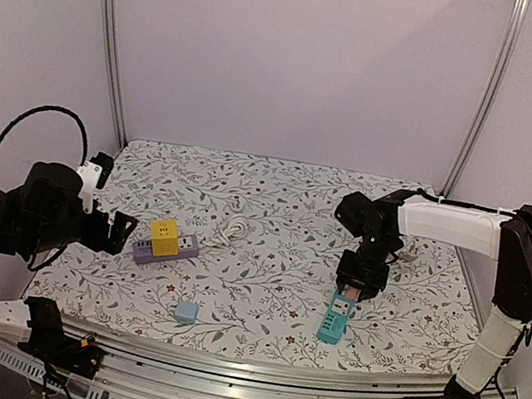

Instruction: Insert the plug

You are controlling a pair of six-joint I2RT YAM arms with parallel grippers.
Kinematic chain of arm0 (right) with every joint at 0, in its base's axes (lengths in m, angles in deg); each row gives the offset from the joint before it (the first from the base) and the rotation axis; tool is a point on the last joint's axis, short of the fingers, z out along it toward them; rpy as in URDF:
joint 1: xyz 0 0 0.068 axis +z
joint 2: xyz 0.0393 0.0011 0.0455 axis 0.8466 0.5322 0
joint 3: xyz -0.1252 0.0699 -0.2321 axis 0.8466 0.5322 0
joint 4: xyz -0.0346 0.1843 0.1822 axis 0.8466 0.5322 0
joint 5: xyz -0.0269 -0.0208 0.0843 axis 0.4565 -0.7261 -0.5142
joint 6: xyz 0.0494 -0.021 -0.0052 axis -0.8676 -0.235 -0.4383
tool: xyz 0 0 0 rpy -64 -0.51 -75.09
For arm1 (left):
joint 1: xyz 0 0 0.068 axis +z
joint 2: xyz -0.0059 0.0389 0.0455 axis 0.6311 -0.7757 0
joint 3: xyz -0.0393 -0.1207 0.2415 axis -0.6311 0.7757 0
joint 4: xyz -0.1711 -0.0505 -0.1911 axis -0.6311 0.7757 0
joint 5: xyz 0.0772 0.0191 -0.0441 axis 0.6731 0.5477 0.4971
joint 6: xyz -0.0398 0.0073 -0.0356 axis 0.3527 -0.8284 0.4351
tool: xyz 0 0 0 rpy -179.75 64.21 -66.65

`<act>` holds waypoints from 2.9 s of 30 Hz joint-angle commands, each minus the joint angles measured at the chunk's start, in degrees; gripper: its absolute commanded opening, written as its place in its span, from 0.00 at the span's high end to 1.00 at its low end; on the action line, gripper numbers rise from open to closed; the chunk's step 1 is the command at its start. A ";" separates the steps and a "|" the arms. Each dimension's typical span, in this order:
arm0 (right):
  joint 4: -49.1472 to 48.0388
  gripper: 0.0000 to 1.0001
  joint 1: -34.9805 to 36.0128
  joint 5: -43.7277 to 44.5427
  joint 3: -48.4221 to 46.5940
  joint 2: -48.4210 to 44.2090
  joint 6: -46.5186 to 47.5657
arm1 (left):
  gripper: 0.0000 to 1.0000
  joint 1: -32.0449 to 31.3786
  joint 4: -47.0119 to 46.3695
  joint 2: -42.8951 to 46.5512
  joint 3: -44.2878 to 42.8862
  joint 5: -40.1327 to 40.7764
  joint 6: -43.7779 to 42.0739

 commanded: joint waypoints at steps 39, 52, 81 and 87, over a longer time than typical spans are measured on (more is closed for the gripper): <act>22.80 0.01 -2.09 4.65 -6.38 -25.02 22.03 | 0.15 -1.71 14.46 -20.57 -2.26 -17.76 32.34; 25.01 0.01 -2.15 5.08 -3.41 -35.39 21.51 | 0.30 -4.85 -2.70 -40.33 -0.40 -29.05 30.69; 26.52 0.01 -2.12 6.89 -6.41 -35.55 14.30 | 0.09 -5.38 5.64 -44.90 -10.25 -36.20 17.08; 25.35 0.01 -2.11 10.66 -6.28 -37.09 17.47 | 0.12 -7.40 10.74 -47.95 -16.70 -38.96 -3.38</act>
